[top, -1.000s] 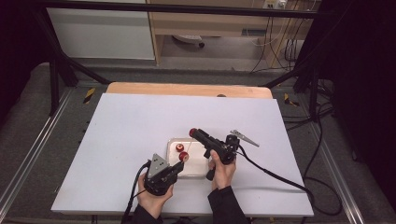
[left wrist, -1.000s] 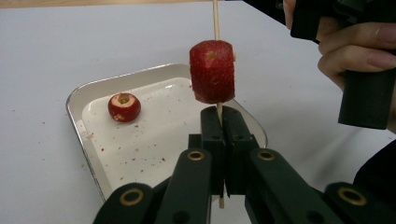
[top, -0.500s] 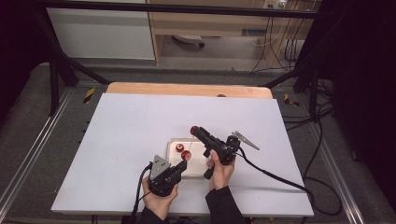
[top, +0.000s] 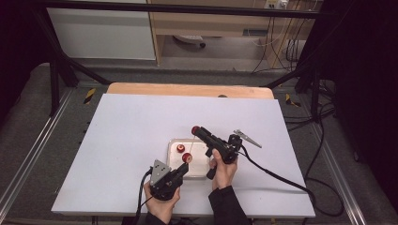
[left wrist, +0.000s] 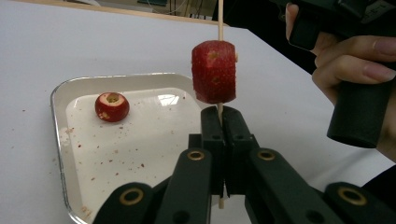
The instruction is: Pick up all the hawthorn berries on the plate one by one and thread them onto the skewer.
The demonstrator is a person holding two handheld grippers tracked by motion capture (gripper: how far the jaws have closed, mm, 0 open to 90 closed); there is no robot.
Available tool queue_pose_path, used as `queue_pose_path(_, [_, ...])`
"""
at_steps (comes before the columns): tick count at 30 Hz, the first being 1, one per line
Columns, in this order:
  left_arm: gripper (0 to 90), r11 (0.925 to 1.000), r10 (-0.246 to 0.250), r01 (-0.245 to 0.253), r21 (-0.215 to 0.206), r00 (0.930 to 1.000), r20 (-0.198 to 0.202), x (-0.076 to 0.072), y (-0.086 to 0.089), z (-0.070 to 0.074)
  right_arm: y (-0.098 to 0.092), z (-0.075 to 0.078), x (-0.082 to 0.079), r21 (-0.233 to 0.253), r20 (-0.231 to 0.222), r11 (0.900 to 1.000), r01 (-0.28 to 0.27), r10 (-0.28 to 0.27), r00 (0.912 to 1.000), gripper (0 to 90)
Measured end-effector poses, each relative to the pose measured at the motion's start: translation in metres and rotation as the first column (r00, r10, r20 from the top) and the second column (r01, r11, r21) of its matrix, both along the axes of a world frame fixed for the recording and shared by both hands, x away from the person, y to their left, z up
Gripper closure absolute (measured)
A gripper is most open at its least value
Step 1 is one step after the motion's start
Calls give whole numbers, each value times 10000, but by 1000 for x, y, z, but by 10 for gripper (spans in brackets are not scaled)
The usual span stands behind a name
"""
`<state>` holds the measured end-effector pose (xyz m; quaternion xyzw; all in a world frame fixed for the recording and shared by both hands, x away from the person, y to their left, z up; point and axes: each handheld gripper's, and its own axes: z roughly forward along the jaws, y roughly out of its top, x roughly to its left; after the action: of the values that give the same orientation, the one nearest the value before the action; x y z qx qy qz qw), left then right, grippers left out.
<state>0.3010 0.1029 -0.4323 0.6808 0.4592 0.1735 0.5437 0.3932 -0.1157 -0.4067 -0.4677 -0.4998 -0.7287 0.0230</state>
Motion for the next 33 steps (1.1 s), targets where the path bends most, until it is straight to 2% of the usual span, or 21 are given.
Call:
queue_pose_path(3, [886,10000,28,-28,-16,10000,-27,1,1,-1,1,-3,-1,-89,-68,9997,-236,236,9997,633])
queue_pose_path(5, [886,10000,46,-46,30,9998,171,2,-1,-1,3,-5,-2,-112,-172,9991,-409,407,9990,633])
queue_pose_path(7, [886,10000,46,-46,-58,9999,92,3,-2,-1,5,-8,-3,-67,-327,9978,-655,652,9973,633])
queue_pose_path(8, [886,10000,65,-63,-76,9998,212,4,-3,-1,5,-9,-4,-94,-327,9977,-675,672,9972,633])
queue_pose_path(12, [886,9999,100,-100,15,9991,401,9,-1,3,8,-13,-10,-308,-508,9939,-1056,1040,9933,633])
queue_pose_path(14, [886,10000,70,-72,58,9993,360,13,-1,6,10,-15,-12,-296,-599,9924,-1198,1179,9912,633])
queue_pose_path(18, [886,9996,-95,87,253,9995,311,16,-2,6,10,-15,-14,-595,-585,9915,-1156,1121,9920,632])
queue_pose_path(20, [886,9997,-175,170,196,9995,262,17,-1,7,9,-15,-13,-709,-605,9905,-1175,1133,9917,628])
queue_pose_path(22, [886,9986,-338,324,420,9989,336,18,0,10,8,-14,-13,-744,-502,9906,-1152,1117,9925,621])
queue_pose_path(24, [886,9945,-501,453,941,9975,495,21,3,14,6,-10,-13,-1060,-300,9894,-988,962,9949,564])
queue_pose_path(27, [885,9907,-789,756,1132,9966,251,28,13,20,0,-2,-13,-1499,17,9854,-802,813,9967,485])
queue_pose_path(28, [885,9867,-862,807,1409,9957,331,29,16,22,-3,1,-13,-1679,105,9832,-714,742,9972,449])
queue_pose_path(31, [884,9686,-1187,1068,2245,9921,401,29,29,25,-9,7,-11,-2229,108,9716,-795,840,9964,364])
queue_pose_path(33, [884,9601,-1371,1267,2494,9902,248,29,41,25,-12,9,-9,-2841,49,9550,-858,909,9958,305])
